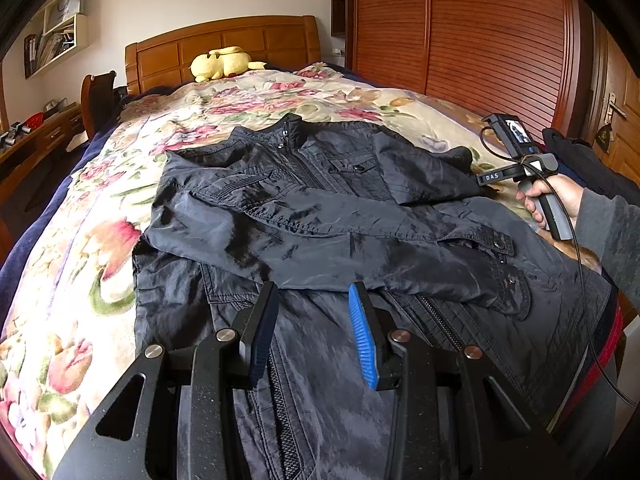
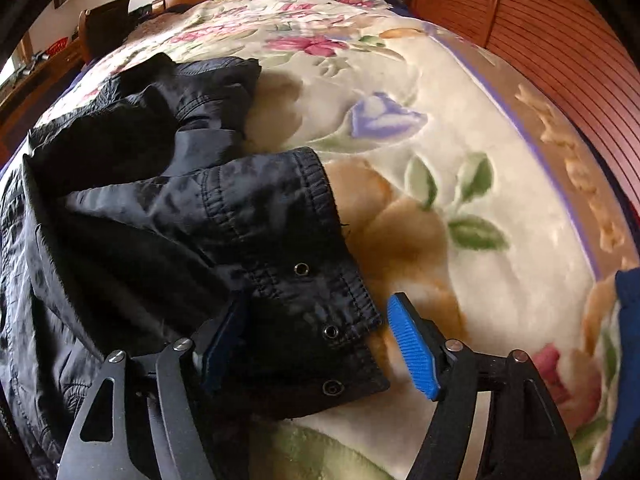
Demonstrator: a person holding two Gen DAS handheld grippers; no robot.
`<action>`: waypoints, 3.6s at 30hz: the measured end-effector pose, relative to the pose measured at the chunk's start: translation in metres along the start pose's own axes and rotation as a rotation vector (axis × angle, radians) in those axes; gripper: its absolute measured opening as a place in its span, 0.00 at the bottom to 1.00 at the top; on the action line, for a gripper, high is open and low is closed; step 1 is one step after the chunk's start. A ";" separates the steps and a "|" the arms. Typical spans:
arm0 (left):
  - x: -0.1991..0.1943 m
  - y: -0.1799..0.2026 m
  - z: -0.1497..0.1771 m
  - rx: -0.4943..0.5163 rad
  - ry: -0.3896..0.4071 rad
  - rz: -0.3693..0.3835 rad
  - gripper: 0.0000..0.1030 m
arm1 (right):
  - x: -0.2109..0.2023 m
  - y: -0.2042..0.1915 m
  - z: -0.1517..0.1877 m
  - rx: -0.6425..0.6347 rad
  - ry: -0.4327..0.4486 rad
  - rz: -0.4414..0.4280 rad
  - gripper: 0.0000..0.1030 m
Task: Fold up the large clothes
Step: 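Move the right gripper to the cuff of the other jacket sleeve, then close the right gripper on the sleeve cuff, then lift the sleeve with the right gripper, fold it over the jacket body, release, then grasp the jacket side edge near the hem with the left gripper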
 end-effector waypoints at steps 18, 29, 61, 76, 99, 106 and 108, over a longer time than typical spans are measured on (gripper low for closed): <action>-0.005 -0.003 0.003 -0.004 0.008 -0.013 0.36 | -0.027 -0.013 0.028 -0.111 -0.026 -0.111 0.18; -0.004 -0.005 0.006 -0.012 -0.002 -0.042 0.36 | -0.157 -0.052 0.040 -0.217 0.225 -0.181 0.17; 0.000 0.045 -0.003 0.006 -0.010 0.091 0.36 | -0.171 -0.046 0.156 -0.163 0.241 -0.139 0.60; 0.044 0.128 -0.022 0.042 -0.086 0.143 0.36 | -0.111 -0.039 0.155 -0.052 0.208 -0.199 0.60; 0.074 0.142 -0.012 0.010 -0.146 0.212 0.09 | -0.101 -0.028 0.158 -0.011 0.197 -0.240 0.60; 0.040 0.091 -0.039 -0.017 -0.067 0.146 0.07 | -0.099 -0.032 0.157 -0.021 0.187 -0.228 0.60; 0.034 0.067 -0.051 -0.013 -0.056 0.093 0.07 | -0.099 -0.033 0.157 -0.025 0.184 -0.225 0.60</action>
Point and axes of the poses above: each gripper's, at about its wrist camera, not at the fingertips, and x roughly the way its jaws point, y to its right, z to its underside, the point moved 2 cm from there along x, roughly the way its jaws point, and after that the axes turned 4 degrees about z, right-handed, at the moved point
